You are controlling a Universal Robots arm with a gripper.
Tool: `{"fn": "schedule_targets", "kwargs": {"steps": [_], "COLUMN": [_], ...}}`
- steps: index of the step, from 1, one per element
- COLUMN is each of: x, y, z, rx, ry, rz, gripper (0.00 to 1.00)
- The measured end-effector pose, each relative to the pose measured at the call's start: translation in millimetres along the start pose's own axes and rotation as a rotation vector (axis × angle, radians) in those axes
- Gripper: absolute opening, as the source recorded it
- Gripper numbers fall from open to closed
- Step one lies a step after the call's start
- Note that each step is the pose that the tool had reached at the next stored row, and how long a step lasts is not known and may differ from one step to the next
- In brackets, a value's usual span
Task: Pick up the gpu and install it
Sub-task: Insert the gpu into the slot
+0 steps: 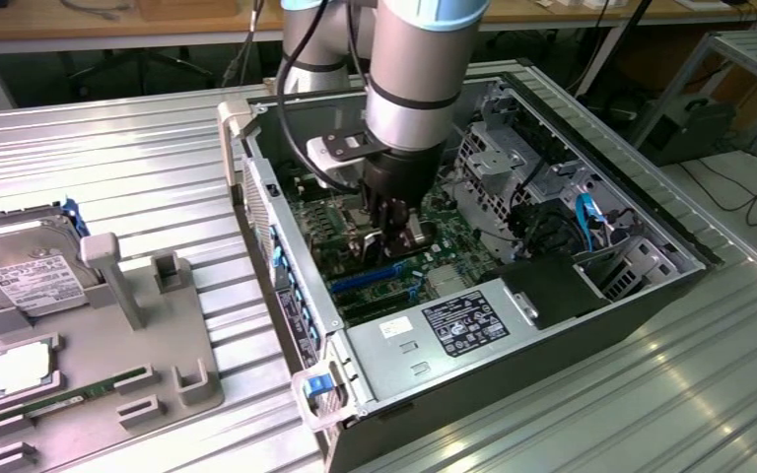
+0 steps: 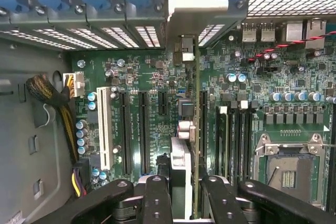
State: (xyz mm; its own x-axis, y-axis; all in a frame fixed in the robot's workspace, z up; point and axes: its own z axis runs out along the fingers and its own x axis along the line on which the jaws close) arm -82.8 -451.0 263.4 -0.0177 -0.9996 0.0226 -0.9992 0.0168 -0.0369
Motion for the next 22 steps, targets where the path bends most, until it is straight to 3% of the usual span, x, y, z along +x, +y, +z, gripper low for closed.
{"fn": "schedule_targets", "kwargs": {"steps": [22], "x": [2.9], "y": [5.4], "z": [8.1], "rx": [0.0011], "ry": [-0.0017], "rz": [-0.006], "gripper": [0.28]}}
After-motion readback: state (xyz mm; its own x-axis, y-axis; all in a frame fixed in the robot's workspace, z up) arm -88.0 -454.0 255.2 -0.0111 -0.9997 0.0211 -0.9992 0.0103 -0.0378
